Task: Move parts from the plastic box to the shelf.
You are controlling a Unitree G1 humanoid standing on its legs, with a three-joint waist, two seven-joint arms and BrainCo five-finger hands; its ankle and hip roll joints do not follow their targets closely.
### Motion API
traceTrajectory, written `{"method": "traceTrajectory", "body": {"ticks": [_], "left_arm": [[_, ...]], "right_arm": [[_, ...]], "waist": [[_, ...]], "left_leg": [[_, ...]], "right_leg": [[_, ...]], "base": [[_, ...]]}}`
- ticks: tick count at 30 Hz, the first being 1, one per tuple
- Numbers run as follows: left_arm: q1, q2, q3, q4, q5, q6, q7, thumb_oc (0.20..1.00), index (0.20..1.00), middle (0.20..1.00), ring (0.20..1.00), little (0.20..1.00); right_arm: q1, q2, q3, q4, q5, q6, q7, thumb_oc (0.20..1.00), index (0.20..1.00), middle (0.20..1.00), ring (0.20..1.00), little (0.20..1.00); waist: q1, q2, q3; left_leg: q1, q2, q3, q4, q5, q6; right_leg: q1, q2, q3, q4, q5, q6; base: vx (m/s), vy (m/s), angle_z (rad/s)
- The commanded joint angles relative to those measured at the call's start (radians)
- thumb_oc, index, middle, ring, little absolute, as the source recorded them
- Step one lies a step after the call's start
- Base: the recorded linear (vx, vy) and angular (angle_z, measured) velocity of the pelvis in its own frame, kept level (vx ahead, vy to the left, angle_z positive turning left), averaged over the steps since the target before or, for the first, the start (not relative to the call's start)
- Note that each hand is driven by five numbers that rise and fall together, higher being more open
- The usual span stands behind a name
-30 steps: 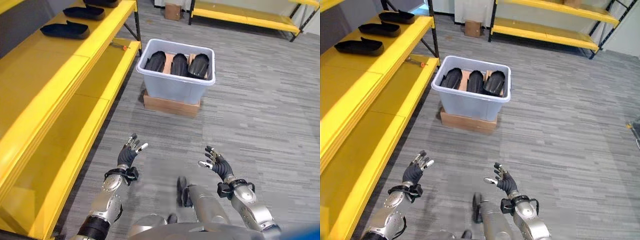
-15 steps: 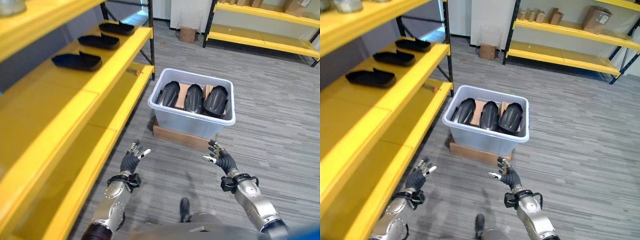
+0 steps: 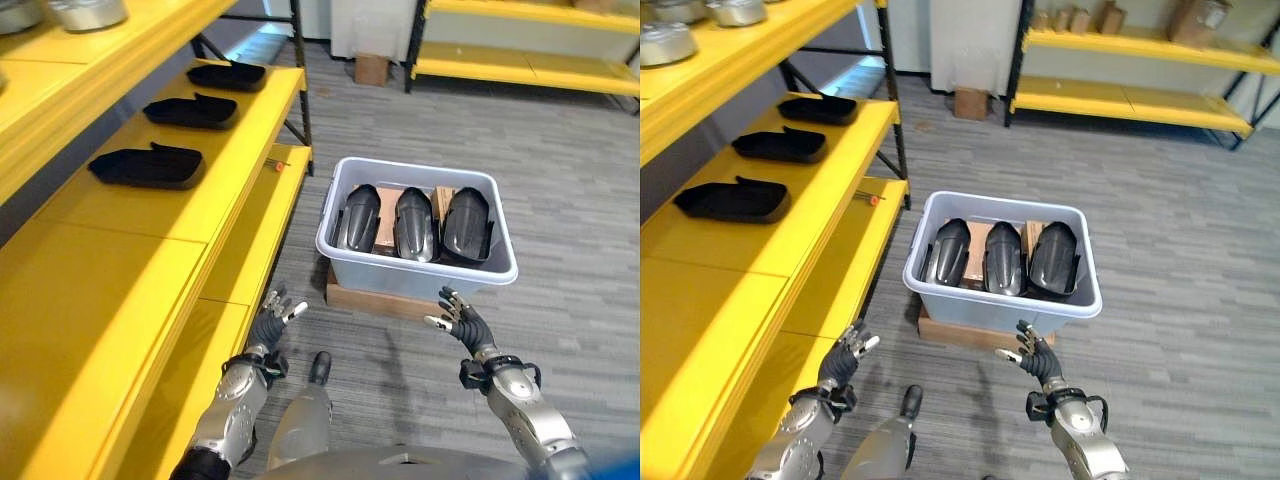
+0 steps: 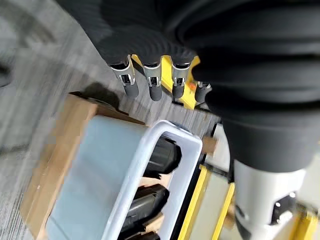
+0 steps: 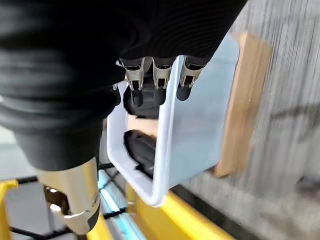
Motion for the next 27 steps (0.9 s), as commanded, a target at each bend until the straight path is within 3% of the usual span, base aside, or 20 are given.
{"method": "traceTrajectory", "body": {"ticks": [1,6,13,27], "left_arm": [[0.004,0.028,-0.013,-0.071,0.008,-0.054,-0.005,1.0,1.0,1.0,1.0,1.0],[0.008,0.029,-0.009,-0.071,-0.003,-0.049,0.004,1.0,1.0,1.0,1.0,1.0],[0.015,0.025,-0.002,-0.071,-0.008,-0.049,0.013,1.0,1.0,1.0,1.0,1.0],[0.034,0.025,0.005,-0.077,-0.007,-0.043,0.019,1.0,1.0,1.0,1.0,1.0]], "right_arm": [[-0.019,0.025,-0.018,-0.018,0.012,-0.033,0.01,1.0,1.0,1.0,1.0,1.0],[-0.024,0.038,0.002,-0.016,0.012,-0.022,0.018,1.0,1.0,1.0,1.0,1.0],[-0.027,0.046,0.018,-0.014,0.005,-0.017,0.02,1.0,1.0,1.0,1.0,1.0],[-0.042,0.049,0.056,-0.015,0.001,-0.012,0.025,1.0,1.0,1.0,1.0,1.0]], "waist": [[0.025,-0.042,-0.06],[0.021,-0.043,-0.072],[0.023,-0.042,-0.084],[0.021,-0.04,-0.083]], "left_leg": [[0.165,0.049,0.022,-0.128,-0.004,0.025],[0.199,0.035,0.052,-0.133,-0.036,0.046],[0.236,0.032,0.065,-0.177,-0.04,0.059],[0.253,0.035,0.053,-0.194,-0.045,0.057]], "right_leg": [[-0.086,0.12,-0.062,-0.054,0.153,-0.006],[-0.078,0.086,-0.047,-0.046,0.153,0.015],[-0.078,0.075,-0.034,-0.053,0.156,0.03],[-0.067,0.073,-0.048,-0.083,0.155,0.031]], "base": [[0.15,0.196,-0.36],[0.09,0.155,-0.19],[0.05,0.056,0.05],[0.02,0.0,0.08]]}}
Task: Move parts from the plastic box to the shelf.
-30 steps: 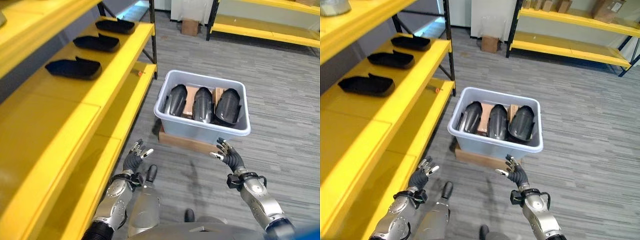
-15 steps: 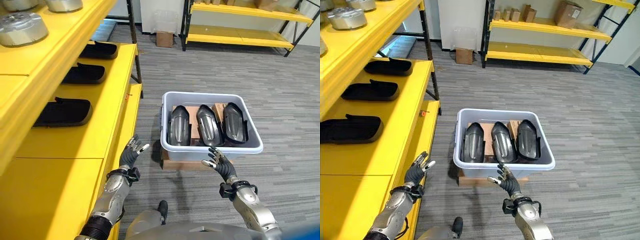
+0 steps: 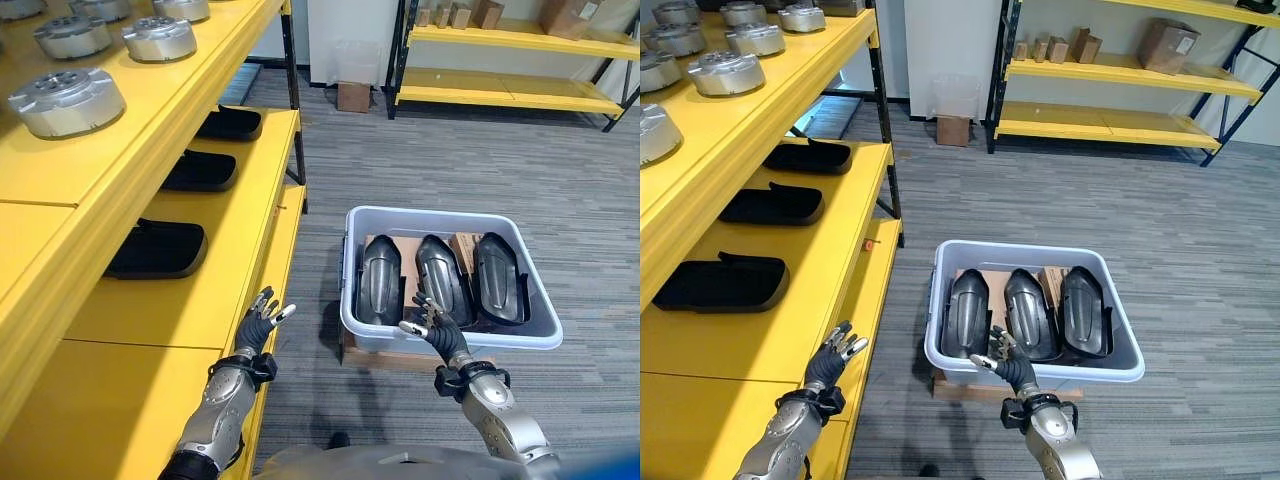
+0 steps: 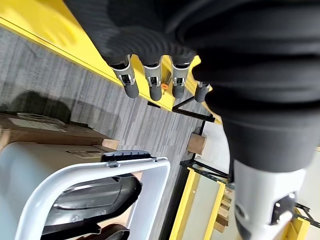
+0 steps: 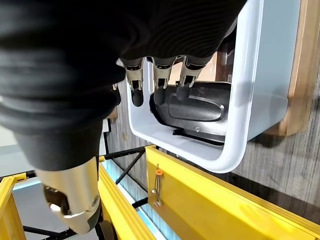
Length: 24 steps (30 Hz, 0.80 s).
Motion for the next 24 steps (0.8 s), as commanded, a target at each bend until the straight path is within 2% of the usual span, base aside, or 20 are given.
{"method": "traceTrajectory", "body": {"ticks": [1,7,10,11,12,14,15,16,18,20,21,22,23,24], "left_arm": [[-0.022,-0.008,0.011,-0.061,-0.003,-0.038,0.003,1.0,1.0,1.0,1.0,1.0],[-0.011,0.008,0.049,-0.06,-0.001,-0.045,0.015,1.0,1.0,1.0,1.0,1.0],[-0.006,0.026,0.069,-0.069,0.006,-0.044,0.018,1.0,1.0,1.0,1.0,1.0],[-0.006,0.026,0.069,-0.069,0.006,-0.044,0.018,1.0,1.0,1.0,1.0,1.0],[-0.021,0.035,0.065,-0.068,0.019,-0.04,0.014,1.0,1.0,1.0,1.0,1.0],[-0.031,0.041,0.063,-0.07,0.021,-0.043,0.014,1.0,1.0,1.0,1.0,1.0],[-0.031,0.041,0.063,-0.069,0.021,-0.043,0.014,1.0,1.0,1.0,1.0,1.0],[-0.039,0.048,0.05,-0.077,0.018,-0.046,0.005,1.0,1.0,1.0,1.0,1.0],[-0.049,0.049,0.038,-0.071,0.017,-0.046,-0.002,1.0,1.0,1.0,1.0,1.0],[-0.062,0.047,0.038,-0.061,0.006,-0.052,0.001,1.0,1.0,1.0,1.0,1.0],[-0.063,0.044,0.042,-0.057,0.001,-0.054,0.005,1.0,1.0,1.0,1.0,1.0],[-0.063,0.041,0.047,-0.054,-0.007,-0.055,0.01,1.0,1.0,1.0,1.0,1.0],[-0.06,0.042,0.048,-0.052,-0.009,-0.055,0.008,1.0,1.0,1.0,1.0,1.0],[-0.063,0.04,0.04,-0.04,-0.009,-0.054,0.008,1.0,1.0,1.0,1.0,1.0]], "right_arm": [[-0.061,-0.017,0.008,-0.021,-0.001,-0.033,0.006,1.0,1.0,1.0,1.0,1.0],[-0.113,-0.017,0.027,-0.017,-0.011,-0.035,0.011,1.0,1.0,1.0,1.0,1.0],[-0.131,-0.011,0.037,-0.023,-0.019,-0.032,0.022,1.0,1.0,1.0,1.0,1.0],[-0.131,-0.011,0.037,-0.023,-0.019,-0.033,0.022,1.0,1.0,1.0,1.0,1.0],[-0.133,-0.002,0.038,-0.02,-0.023,-0.029,0.029,1.0,1.0,1.0,1.0,1.0],[-0.139,0.003,0.042,-0.023,-0.021,-0.031,0.029,1.0,1.0,1.0,1.0,1.0],[-0.139,0.003,0.042,-0.023,-0.021,-0.031,0.029,1.0,1.0,1.0,1.0,1.0],[-0.137,0.002,0.041,-0.028,-0.013,-0.032,0.03,1.0,1.0,1.0,1.0,1.0],[-0.131,0.005,0.039,-0.029,0.004,-0.032,0.028,1.0,1.0,1.0,1.0,1.0],[-0.14,0.008,0.041,-0.03,0.02,-0.038,0.021,1.0,1.0,1.0,1.0,1.0],[-0.147,0.007,0.043,-0.031,0.015,-0.035,0.022,1.0,1.0,1.0,1.0,1.0],[-0.152,0.002,0.046,-0.033,0.005,-0.033,0.023,1.0,1.0,1.0,1.0,1.0],[-0.15,-0.001,0.048,-0.035,0.003,-0.029,0.026,1.0,1.0,1.0,1.0,1.0],[-0.147,-0.006,0.049,-0.033,0.003,-0.029,0.028,1.0,1.0,1.0,1.0,1.0]], "waist": [[0.022,-0.01,0.012],[0.052,-0.01,0.024],[0.068,0.001,0.038],[0.069,0.0,0.037],[0.063,0.005,0.059],[0.06,0.016,0.085],[0.06,0.016,0.085],[0.043,0.035,0.108],[0.03,0.038,0.109],[0.038,0.036,0.107],[0.045,0.03,0.114],[0.046,0.019,0.121],[0.045,0.006,0.121],[0.041,-0.01,0.114]], "left_leg": [[-0.047,0.113,0.012,0.005,-0.067,-0.058],[-0.075,0.089,0.01,0.054,-0.094,-0.042],[-0.092,0.07,0.003,0.098,-0.12,-0.017],[-0.094,0.07,0.003,0.099,-0.121,-0.017],[-0.104,0.059,-0.005,0.124,-0.129,-0.005],[-0.105,0.061,0.008,0.141,-0.136,0.002],[-0.106,0.061,0.008,0.142,-0.136,0.002],[-0.101,0.071,-0.007,0.145,-0.135,0.001],[-0.096,0.073,-0.025,0.142,-0.142,-0.006],[-0.094,0.089,-0.022,0.131,-0.154,-0.023],[-0.087,0.099,-0.017,0.132,-0.166,-0.03],[-0.071,0.106,-0.014,0.13,-0.178,-0.039],[-0.063,0.108,-0.013,0.13,-0.183,-0.048],[-0.062,0.119,-0.015,0.123,-0.186,-0.059]], "right_leg": [[0.004,0.021,-0.033,0.031,0.002,-0.012],[-0.014,-0.003,-0.04,0.062,-0.003,0.008],[-0.077,-0.011,-0.03,0.198,-0.025,0.026],[-0.08,-0.011,-0.029,0.202,-0.027,0.026],[-0.147,-0.008,-0.023,0.338,0.011,0.049],[-0.23,-0.033,-0.06,0.453,0.093,0.072],[-0.231,-0.033,-0.059,0.455,0.092,0.072],[-0.283,-0.015,-0.059,0.512,0.104,0.063],[-0.277,-0.034,-0.05,0.425,0.075,0.047],[-0.276,-0.116,-0.084,0.247,0.083,0.04],[-0.286,-0.158,-0.115,0.165,0.126,0.046],[-0.291,-0.166,-0.13,0.115,0.151,0.052],[-0.261,-0.159,-0.118,0.092,0.154,0.059],[-0.257,-0.147,-0.085,0.106,0.134,0.055]], "base": [[0.03,0.027,-0.05],[0.01,0.074,-0.02],[0.02,0.168,0.0],[-0.04,0.136,0.04],[-0.06,0.123,0.03],[-0.07,0.125,0.03],[-0.04,0.098,0.03],[0.03,0.046,-0.01],[0.09,-0.022,-0.14],[0.09,-0.147,0.07],[0.1,-0.228,0.08],[0.12,-0.254,-0.2],[0.11,-0.278,-0.44],[0.11,-0.271,-0.26]]}}
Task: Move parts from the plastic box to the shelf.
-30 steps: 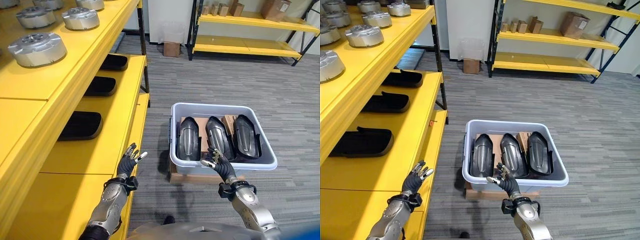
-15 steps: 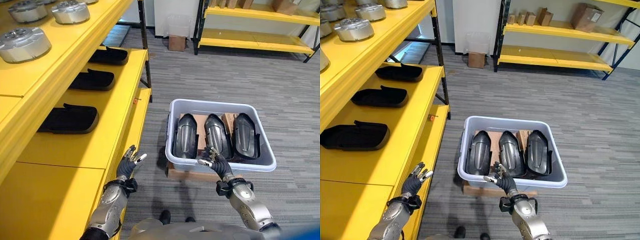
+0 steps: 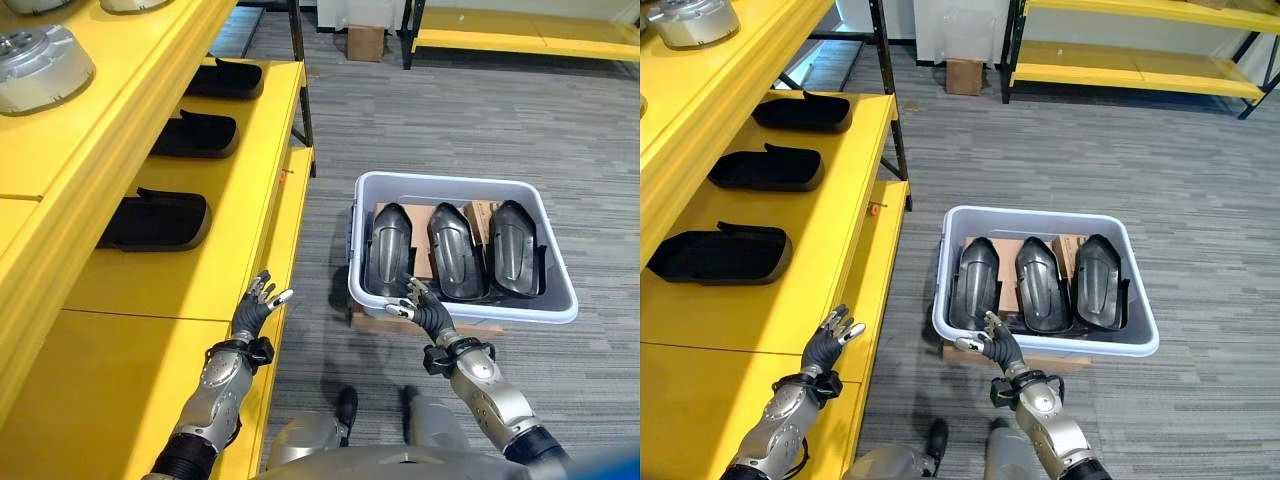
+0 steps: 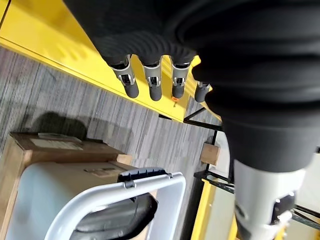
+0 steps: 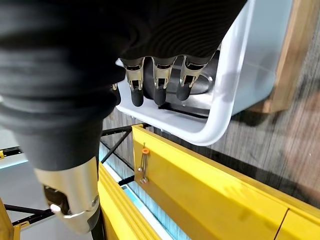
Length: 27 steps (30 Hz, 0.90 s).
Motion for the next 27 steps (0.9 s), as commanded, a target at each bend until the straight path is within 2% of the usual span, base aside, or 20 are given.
{"method": "traceTrajectory", "body": {"ticks": [1,2,4,6,7,8,12,16,27], "left_arm": [[0.019,0.011,-0.001,-0.057,-0.009,-0.051,0.001,1.0,1.0,1.0,1.0,1.0],[0.032,0.001,0.004,-0.066,-0.009,-0.051,-0.003,1.0,1.0,1.0,1.0,1.0],[0.037,-0.004,0.009,-0.072,-0.018,-0.052,0.0,1.0,1.0,1.0,1.0,1.0],[0.035,-0.008,0.005,-0.071,-0.02,-0.051,-0.002,1.0,1.0,1.0,1.0,1.0],[0.034,-0.015,-0.009,-0.066,-0.022,-0.051,-0.007,1.0,1.0,1.0,1.0,1.0],[0.032,-0.019,-0.014,-0.061,-0.023,-0.051,-0.006,1.0,1.0,1.0,1.0,1.0],[0.038,-0.029,-0.025,-0.059,-0.027,-0.054,-0.011,1.0,1.0,1.0,1.0,1.0],[0.048,-0.035,-0.021,-0.057,-0.029,-0.06,-0.011,1.0,1.0,1.0,1.0,1.0],[0.075,-0.048,0.018,-0.067,-0.03,-0.073,-0.004,1.0,1.0,1.0,1.0,1.0]], "right_arm": [[0.007,-0.008,-0.009,-0.054,0.009,-0.032,0.004,1.0,1.0,1.0,1.0,1.0],[0.02,-0.026,-0.016,-0.065,0.009,-0.034,0.009,1.0,1.0,1.0,1.0,1.0],[0.031,-0.044,-0.025,-0.082,0.007,-0.038,0.013,1.0,1.0,1.0,1.0,1.0],[0.036,-0.05,-0.029,-0.085,0.01,-0.042,0.011,1.0,1.0,1.0,1.0,1.0],[0.039,-0.061,-0.036,-0.081,0.016,-0.046,0.001,1.0,1.0,1.0,1.0,1.0],[0.039,-0.064,-0.038,-0.076,0.021,-0.048,-0.004,1.0,1.0,1.0,1.0,1.0],[0.045,-0.074,-0.046,-0.076,0.028,-0.058,-0.011,1.0,1.0,1.0,1.0,1.0],[0.054,-0.077,-0.059,-0.076,0.029,-0.066,-0.024,1.0,1.0,1.0,1.0,1.0],[0.064,-0.094,-0.135,-0.132,-0.051,-0.104,-0.075,1.0,1.0,1.0,1.0,1.0]], "waist": [[-0.008,-0.069,-0.051],[-0.015,-0.07,-0.071],[-0.028,-0.064,-0.079],[-0.032,-0.061,-0.08],[-0.039,-0.052,-0.084],[-0.042,-0.046,-0.086],[-0.052,-0.025,-0.097],[-0.062,-0.001,-0.105],[-0.07,0.015,-0.112]], "left_leg": [[0.022,0.128,-0.052,0.018,-0.132,-0.084],[0.046,0.179,-0.062,-0.011,-0.12,-0.109],[0.045,0.223,-0.077,-0.027,-0.1,-0.133],[0.043,0.241,-0.083,-0.037,-0.089,-0.142],[0.039,0.27,-0.085,-0.063,-0.063,-0.155],[0.04,0.281,-0.083,-0.081,-0.049,-0.159],[0.02,0.294,-0.071,-0.09,-0.031,-0.175],[0.008,0.288,-0.055,-0.09,-0.025,-0.188],[0.036,0.274,-0.023,-0.09,-0.051,-0.182]], "right_leg": [[0.068,0.067,0.024,0.006,0.108,-0.027],[0.078,0.084,-0.027,0.024,0.093,-0.034],[0.087,0.113,-0.057,0.039,0.065,-0.048],[0.097,0.123,-0.073,0.031,0.057,-0.054],[0.112,0.141,-0.092,0.002,0.051,-0.061],[0.119,0.149,-0.099,-0.012,0.05,-0.063],[0.133,0.16,-0.11,-0.054,0.052,-0.068],[0.155,0.158,-0.114,-0.097,0.061,-0.071],[0.16,0.15,-0.082,-0.097,0.061,-0.065]], "base": [[0.17,-0.429,0.26],[0.17,-0.443,0.67],[0.1,-0.397,0.56],[0.03,-0.239,0.27],[0.02,-0.238,0.33],[0.02,-0.237,0.3],[0.01,-0.11,0.05],[0.01,-0.022,-0.02],[0.01,0.011,-0.04]]}}
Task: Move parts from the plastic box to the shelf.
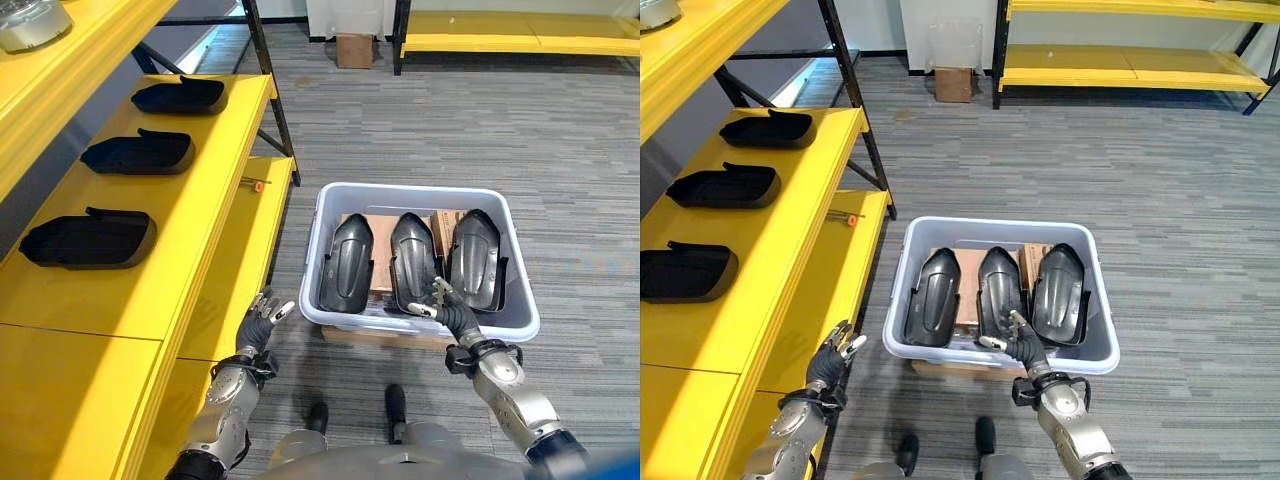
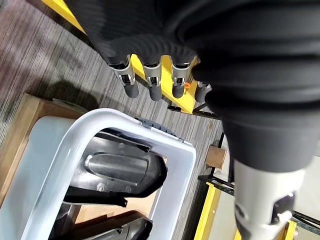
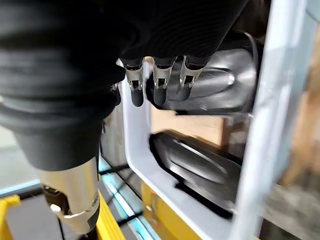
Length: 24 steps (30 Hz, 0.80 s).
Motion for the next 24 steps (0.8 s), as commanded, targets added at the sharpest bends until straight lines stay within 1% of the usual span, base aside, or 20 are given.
{"method": "traceTrajectory", "body": {"ticks": [1,2,4,5,7,9,10,11,12,14,15,17,18,19,20,21,24], "left_arm": [[-0.009,0.013,0.029,-0.056,-0.01,-0.067,-0.002,1.0,1.0,1.0,1.0,1.0],[-0.009,0.013,0.028,-0.056,-0.01,-0.067,-0.002,1.0,1.0,1.0,1.0,1.0],[-0.003,0.011,0.04,-0.066,-0.008,-0.072,-0.002,1.0,1.0,1.0,1.0,1.0],[-0.003,0.011,0.04,-0.066,-0.008,-0.072,-0.002,1.0,1.0,1.0,1.0,1.0],[-0.005,0.013,0.042,-0.074,-0.008,-0.08,0.001,1.0,1.0,1.0,1.0,1.0],[-0.005,0.013,0.042,-0.074,-0.008,-0.08,0.001,1.0,1.0,1.0,1.0,1.0],[-0.019,0.021,0.033,-0.093,-0.013,-0.09,0.007,1.0,1.0,1.0,1.0,1.0],[-0.031,0.024,0.023,-0.096,-0.017,-0.094,0.009,1.0,1.0,1.0,1.0,1.0],[-0.034,0.028,0.018,-0.1,-0.019,-0.095,0.008,1.0,1.0,1.0,1.0,1.0],[-0.054,0.04,-0.014,-0.118,-0.032,-0.105,0.008,1.0,1.0,1.0,1.0,1.0],[-0.058,0.042,-0.02,-0.123,-0.035,-0.106,0.009,1.0,1.0,1.0,1.0,1.0],[-0.086,0.056,-0.058,-0.134,-0.044,-0.115,0.016,1.0,1.0,1.0,1.0,1.0],[-0.096,0.058,-0.073,-0.133,-0.048,-0.119,0.017,1.0,1.0,1.0,1.0,1.0],[-0.114,0.063,-0.087,-0.137,-0.048,-0.125,0.024,1.0,1.0,1.0,1.0,1.0],[-0.124,0.062,-0.095,-0.137,-0.049,-0.124,0.025,1.0,1.0,1.0,1.0,1.0],[-0.143,0.067,-0.121,-0.139,-0.05,-0.124,0.028,1.0,1.0,1.0,1.0,1.0],[-0.161,0.071,-0.146,-0.142,-0.053,-0.127,0.026,1.0,1.0,1.0,1.0,1.0]], "right_arm": [[0.001,-0.007,-0.039,-0.098,-0.052,-0.088,-0.037,1.0,1.0,1.0,1.0,1.0],[0.001,-0.007,-0.039,-0.098,-0.052,-0.088,-0.037,1.0,1.0,1.0,1.0,1.0],[-0.018,-0.011,-0.078,-0.123,-0.118,-0.107,-0.081,1.0,1.0,1.0,1.0,1.0],[-0.018,-0.011,-0.079,-0.124,-0.118,-0.106,-0.081,1.0,1.0,1.0,1.0,1.0],[-0.048,-0.019,-0.107,-0.119,-0.173,-0.118,-0.118,1.0,1.0,1.0,1.0,1.0],[-0.048,-0.019,-0.107,-0.119,-0.173,-0.118,-0.118,1.0,1.0,1.0,1.0,1.0],[-0.139,-0.03,-0.155,-0.082,-0.26,-0.127,-0.21,1.0,1.0,1.0,1.0,1.0],[-0.19,-0.038,-0.168,-0.049,-0.282,-0.126,-0.247,1.0,1.0,1.0,1.0,1.0],[-0.217,-0.05,-0.169,-0.025,-0.306,-0.121,-0.264,1.0,1.0,1.0,1.0,1.0],[-0.351,-0.078,-0.15,0.088,-0.338,-0.108,-0.324,1.0,1.0,1.0,1.0,1.0],[-0.378,-0.078,-0.146,0.106,-0.333,-0.106,-0.331,1.0,1.0,1.0,1.0,1.0],[-0.512,-0.097,-0.098,0.216,-0.339,-0.094,-0.363,1.0,1.0,1.0,1.0,1.0],[-0.547,-0.102,-0.084,0.253,-0.34,-0.089,-0.369,1.0,1.0,1.0,1.0,1.0],[-0.605,-0.108,-0.07,0.288,-0.33,-0.088,-0.388,1.0,1.0,1.0,1.0,1.0],[-0.628,-0.114,-0.066,0.313,-0.33,-0.084,-0.397,1.0,1.0,1.0,1.0,1.0],[-0.695,-0.144,-0.058,0.374,-0.341,-0.076,-0.425,1.0,1.0,1.0,1.0,1.0],[-0.77,-0.175,-0.04,0.454,-0.343,-0.073,-0.442,1.0,1.0,1.0,1.0,1.0]], "waist": [[0.008,-0.02,-0.036],[0.009,-0.02,-0.036],[0.008,-0.019,-0.036],[0.008,-0.019,-0.036],[0.008,-0.016,-0.034],[0.008,-0.016,-0.034],[0.009,-0.007,-0.028],[0.013,0.001,-0.021],[0.015,0.005,-0.017],[0.022,0.021,0.009],[0.024,0.024,0.014],[0.035,0.04,0.049],[0.037,0.046,0.064],[0.04,0.058,0.087],[0.042,0.062,0.094],[0.05,0.078,0.11],[0.055,0.096,0.123]], "left_leg": [[-0.003,0.063,0.061,0.005,-0.037,-0.017],[-0.002,0.063,0.062,0.005,-0.037,-0.017],[0.002,0.062,0.071,0.005,-0.043,-0.016],[0.002,0.062,0.071,0.005,-0.043,-0.016],[0.0,0.062,0.078,0.005,-0.044,-0.017],[0.0,0.063,0.078,0.005,-0.044,-0.017],[-0.013,0.062,0.08,0.005,-0.042,-0.018],[-0.026,0.062,0.084,0.005,-0.038,-0.019],[-0.034,0.062,0.084,0.005,-0.036,-0.019],[-0.077,0.058,0.088,0.005,-0.025,-0.017],[-0.087,0.056,0.09,0.005,-0.022,-0.016],[-0.128,0.051,0.098,0.005,-0.007,-0.015],[-0.141,0.048,0.099,0.005,-0.001,-0.016],[-0.165,0.046,0.101,0.005,0.009,-0.016],[-0.178,0.044,0.101,0.005,0.014,-0.017],[-0.206,0.037,0.106,0.005,0.026,-0.02],[-0.23,0.03,0.105,0.005,0.035,-0.022]], "right_leg": [[0.018,-0.106,0.005,0.011,-0.036,0.089],[0.018,-0.106,0.006,0.011,-0.036,0.089],[0.018,-0.106,0.012,0.011,-0.035,0.093],[0.018,-0.106,0.012,0.011,-0.035,0.093],[0.014,-0.107,0.016,0.011,-0.034,0.097],[0.014,-0.106,0.016,0.011,-0.034,0.097],[-0.004,-0.109,0.021,0.011,-0.03,0.101],[-0.018,-0.109,0.025,0.011,-0.026,0.103],[-0.027,-0.109,0.026,0.011,-0.024,0.103],[-0.076,-0.111,0.035,0.011,-0.011,0.106],[-0.09,-0.111,0.04,0.011,-0.007,0.106],[-0.139,-0.115,0.049,0.011,0.014,0.106],[-0.151,-0.118,0.049,0.011,0.022,0.105],[-0.186,-0.119,0.051,0.029,0.025,0.103],[-0.204,-0.121,0.053,0.04,0.023,0.102],[-0.236,-0.126,0.055,0.053,0.021,0.102],[-0.268,-0.132,0.058,0.071,0.019,0.103]], "base": [[0.01,0.017,-0.17],[0.01,0.015,-0.18],[0.01,0.002,-0.13],[0.01,0.002,-0.1],[-0.01,0.003,-0.12],[-0.02,0.001,-0.07],[-0.07,-0.004,-0.02],[-0.08,-0.004,-0.14],[-0.11,0.0,-0.18],[-0.16,0.004,-0.15],[-0.16,-0.002,-0.12],[-0.17,-0.001,-0.09],[-0.19,0.002,-0.06],[-0.16,-0.002,-0.03],[-0.17,-0.005,0.0],[-0.11,-0.008,0.04],[-0.06,0.003,0.01]]}}
